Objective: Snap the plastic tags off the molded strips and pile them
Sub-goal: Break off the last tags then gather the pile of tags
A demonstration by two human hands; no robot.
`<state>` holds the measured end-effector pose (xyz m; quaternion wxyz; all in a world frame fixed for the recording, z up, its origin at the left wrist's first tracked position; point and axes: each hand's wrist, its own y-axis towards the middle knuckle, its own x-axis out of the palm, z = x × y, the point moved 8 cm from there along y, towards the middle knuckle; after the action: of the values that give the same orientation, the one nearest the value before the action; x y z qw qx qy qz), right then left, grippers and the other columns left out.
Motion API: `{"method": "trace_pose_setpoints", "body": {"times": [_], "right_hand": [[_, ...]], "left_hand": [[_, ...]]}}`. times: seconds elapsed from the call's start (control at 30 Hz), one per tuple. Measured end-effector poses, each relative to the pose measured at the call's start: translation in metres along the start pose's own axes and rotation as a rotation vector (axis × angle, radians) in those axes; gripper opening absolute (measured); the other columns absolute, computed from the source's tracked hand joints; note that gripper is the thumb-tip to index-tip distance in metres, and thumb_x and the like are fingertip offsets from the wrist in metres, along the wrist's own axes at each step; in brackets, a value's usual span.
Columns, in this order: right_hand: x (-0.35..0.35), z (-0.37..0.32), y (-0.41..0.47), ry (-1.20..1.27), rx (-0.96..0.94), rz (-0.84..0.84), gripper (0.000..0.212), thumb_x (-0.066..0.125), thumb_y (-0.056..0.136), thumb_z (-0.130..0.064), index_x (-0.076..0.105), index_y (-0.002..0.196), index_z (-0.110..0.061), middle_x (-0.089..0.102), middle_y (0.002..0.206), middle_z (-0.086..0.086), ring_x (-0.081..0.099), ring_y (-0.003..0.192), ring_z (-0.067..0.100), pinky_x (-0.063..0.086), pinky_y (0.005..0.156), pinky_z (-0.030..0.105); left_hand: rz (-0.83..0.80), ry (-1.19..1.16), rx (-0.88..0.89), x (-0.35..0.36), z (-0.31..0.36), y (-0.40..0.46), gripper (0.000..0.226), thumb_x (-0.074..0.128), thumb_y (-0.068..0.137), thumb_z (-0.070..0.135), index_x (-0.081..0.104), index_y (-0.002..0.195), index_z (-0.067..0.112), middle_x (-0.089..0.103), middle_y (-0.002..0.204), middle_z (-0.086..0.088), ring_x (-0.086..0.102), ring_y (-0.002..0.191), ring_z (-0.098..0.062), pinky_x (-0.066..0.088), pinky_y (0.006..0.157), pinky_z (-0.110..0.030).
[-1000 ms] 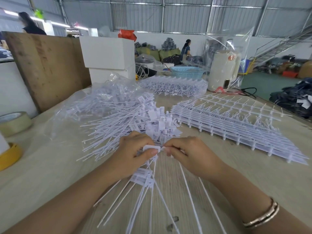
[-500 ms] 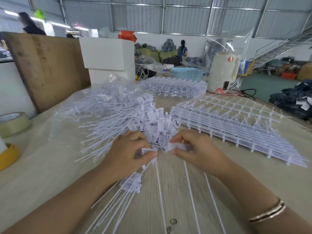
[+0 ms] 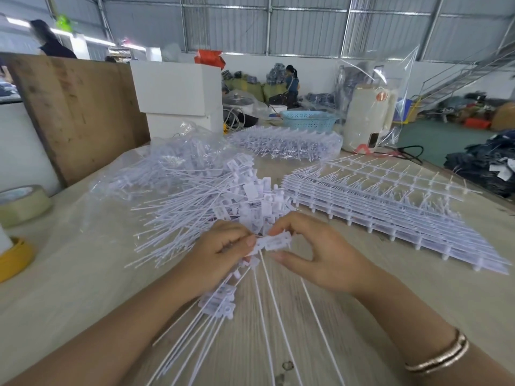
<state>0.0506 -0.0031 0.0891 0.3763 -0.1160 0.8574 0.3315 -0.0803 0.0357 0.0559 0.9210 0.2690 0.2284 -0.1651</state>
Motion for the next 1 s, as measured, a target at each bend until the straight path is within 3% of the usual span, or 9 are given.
{"method": "trace_pose_setpoints", "body": {"times": [0.07,0.2,0.4,0.53,0.6,0.7,0.83,0.93,1.0], "right_hand": [[-0.001,0.004,-0.001,-0.112,0.023,-0.021,0.022,0.067,0.082,-0.030,0.060,0.101,-0.021,0.051,0.084,-0.026,0.052,0.080,-0.002,0.043,0.073,0.018],[0.002,0.006,0.002,-0.229,0.050,0.031,0.016,0.069,0.083,-0.029,0.065,0.096,-0.020,0.058,0.082,-0.017,0.057,0.073,0.012,0.049,0.068,0.038],[0.003,0.015,0.001,-0.152,0.112,0.024,0.018,0.067,0.084,-0.036,0.072,0.096,-0.024,0.070,0.083,-0.012,0.060,0.070,0.008,0.049,0.070,0.034],[0.006,0.020,0.002,-0.047,0.142,0.022,0.013,0.066,0.085,-0.033,0.072,0.093,-0.025,0.066,0.075,-0.021,0.057,0.063,0.004,0.045,0.063,0.021],[0.007,0.022,0.002,0.004,0.153,0.007,0.013,0.062,0.088,-0.031,0.071,0.088,-0.023,0.066,0.071,-0.014,0.056,0.056,0.012,0.046,0.058,0.025],[0.010,0.025,0.001,0.087,0.173,-0.006,0.013,0.060,0.089,-0.030,0.070,0.083,-0.023,0.067,0.072,-0.009,0.055,0.055,0.024,0.048,0.057,0.035],[0.004,0.027,0.004,0.288,0.187,-0.004,0.014,0.059,0.090,-0.022,0.067,0.079,-0.026,0.067,0.073,-0.007,0.053,0.047,0.009,0.047,0.051,0.021],[-0.033,0.057,-0.006,0.356,0.307,0.176,0.014,0.056,0.092,-0.014,0.065,0.083,-0.017,0.067,0.071,0.000,0.055,0.050,0.010,0.049,0.053,0.024],[-0.047,0.073,-0.017,0.301,0.345,0.231,0.009,0.059,0.090,-0.014,0.065,0.086,-0.019,0.063,0.069,-0.002,0.053,0.052,0.014,0.047,0.055,0.032]], "left_hand": [[-0.008,0.021,0.008,-0.001,0.000,0.000,0.027,0.047,0.084,0.035,0.060,0.062,0.025,0.058,0.066,0.013,0.050,0.081,-0.002,0.035,0.078,-0.018],[-0.025,0.085,0.092,0.004,0.009,-0.001,0.022,0.050,0.085,0.033,0.060,0.067,0.026,0.058,0.066,0.018,0.050,0.079,0.003,0.033,0.076,-0.011],[-0.012,0.190,0.175,-0.002,0.011,0.000,0.026,0.063,0.086,0.041,0.068,0.076,0.018,0.062,0.079,0.010,0.050,0.086,-0.007,0.037,0.081,-0.025],[0.001,0.249,0.203,-0.003,0.016,0.000,0.038,0.049,0.083,0.050,0.069,0.077,0.018,0.061,0.082,0.013,0.051,0.089,-0.011,0.039,0.083,-0.041],[0.000,0.306,0.221,-0.002,0.016,-0.001,0.039,0.047,0.083,0.051,0.067,0.077,0.018,0.059,0.082,0.017,0.047,0.092,-0.003,0.036,0.085,-0.043],[-0.005,0.354,0.237,-0.001,0.016,0.000,0.040,0.045,0.083,0.052,0.065,0.077,0.018,0.056,0.082,0.019,0.042,0.093,0.003,0.033,0.087,-0.041],[-0.019,0.233,0.249,-0.004,0.023,0.001,0.035,0.047,0.085,0.045,0.062,0.073,0.016,0.057,0.080,0.012,0.049,0.087,-0.011,0.036,0.084,-0.031],[0.012,0.019,0.154,-0.025,0.015,-0.002,0.024,0.048,0.083,0.045,0.062,0.070,0.029,0.058,0.082,0.004,0.052,0.091,-0.011,0.037,0.086,-0.020],[0.016,0.011,0.109,-0.035,0.009,-0.001,0.024,0.048,0.081,0.048,0.060,0.068,0.032,0.058,0.081,0.003,0.052,0.092,-0.012,0.037,0.086,-0.020]]}}
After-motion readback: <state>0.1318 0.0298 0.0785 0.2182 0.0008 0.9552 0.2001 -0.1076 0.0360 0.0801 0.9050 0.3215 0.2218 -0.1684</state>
